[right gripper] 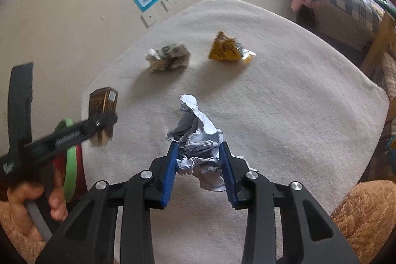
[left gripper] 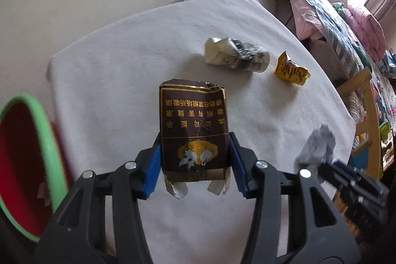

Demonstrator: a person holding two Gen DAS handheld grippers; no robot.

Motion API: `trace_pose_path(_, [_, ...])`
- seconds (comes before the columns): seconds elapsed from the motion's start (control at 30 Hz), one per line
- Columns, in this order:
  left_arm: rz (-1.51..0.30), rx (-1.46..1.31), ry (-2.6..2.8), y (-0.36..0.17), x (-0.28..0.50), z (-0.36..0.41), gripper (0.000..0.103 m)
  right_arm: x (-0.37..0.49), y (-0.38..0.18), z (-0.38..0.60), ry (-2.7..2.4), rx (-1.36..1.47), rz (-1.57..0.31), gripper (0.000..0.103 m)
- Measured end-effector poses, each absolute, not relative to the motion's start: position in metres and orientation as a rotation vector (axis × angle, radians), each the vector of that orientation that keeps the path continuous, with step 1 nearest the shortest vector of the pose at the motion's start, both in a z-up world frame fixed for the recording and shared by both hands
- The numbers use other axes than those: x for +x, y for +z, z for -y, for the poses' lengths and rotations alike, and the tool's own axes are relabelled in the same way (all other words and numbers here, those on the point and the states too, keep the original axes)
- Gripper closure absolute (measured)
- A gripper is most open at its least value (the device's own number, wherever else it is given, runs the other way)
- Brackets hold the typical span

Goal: Collect trash
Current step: 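Carry the brown wrapper and silver foil with both grippers over the red bin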

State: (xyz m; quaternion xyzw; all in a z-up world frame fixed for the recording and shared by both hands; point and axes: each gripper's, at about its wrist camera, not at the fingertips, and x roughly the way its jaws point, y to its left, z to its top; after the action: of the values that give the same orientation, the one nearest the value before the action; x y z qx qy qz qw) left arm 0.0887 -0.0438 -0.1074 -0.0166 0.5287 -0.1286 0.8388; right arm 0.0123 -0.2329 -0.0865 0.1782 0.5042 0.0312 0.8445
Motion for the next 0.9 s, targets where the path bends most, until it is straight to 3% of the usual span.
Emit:
trace_pose_path(0.4, [-0.991, -0.004, -0.238, -0.079, 0.05, 0.012, 0.055, 0.01, -0.072, 0.195, 0.108, 0.283, -1.06, 0.07])
trace_pose_path(0.9, [-0.978, -0.079, -0.174, -0.077, 0.036, -0.033, 0.055, 0.008, -0.058, 0.163, 0.159, 0.221, -1.047, 0.07])
